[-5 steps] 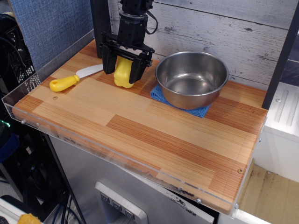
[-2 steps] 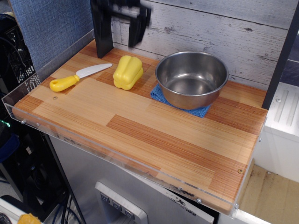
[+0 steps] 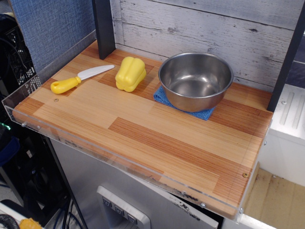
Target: Move the yellow capsicum to the left side of pot in the table.
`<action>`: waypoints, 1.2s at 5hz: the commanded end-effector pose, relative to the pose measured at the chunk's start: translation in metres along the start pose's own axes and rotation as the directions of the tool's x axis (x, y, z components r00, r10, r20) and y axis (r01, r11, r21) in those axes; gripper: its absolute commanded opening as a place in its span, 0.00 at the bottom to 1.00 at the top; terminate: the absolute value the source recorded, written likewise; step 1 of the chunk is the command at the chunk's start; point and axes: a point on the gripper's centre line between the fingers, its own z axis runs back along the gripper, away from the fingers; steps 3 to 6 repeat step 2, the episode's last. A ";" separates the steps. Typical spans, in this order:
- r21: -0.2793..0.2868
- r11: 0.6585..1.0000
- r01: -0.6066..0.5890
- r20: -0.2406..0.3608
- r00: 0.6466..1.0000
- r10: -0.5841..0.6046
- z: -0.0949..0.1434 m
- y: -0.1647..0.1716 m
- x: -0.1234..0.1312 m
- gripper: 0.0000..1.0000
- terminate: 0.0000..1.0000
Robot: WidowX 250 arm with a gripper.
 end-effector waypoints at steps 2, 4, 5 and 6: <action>-0.001 0.999 0.037 0.063 0.997 -0.037 0.024 0.005 -0.022 1.00 1.00; -0.001 0.999 0.037 0.063 0.997 -0.037 0.024 0.005 -0.022 1.00 1.00; -0.001 0.999 0.037 0.063 0.997 -0.037 0.024 0.005 -0.022 1.00 1.00; -0.001 0.999 0.037 0.063 0.997 -0.037 0.024 0.005 -0.022 1.00 1.00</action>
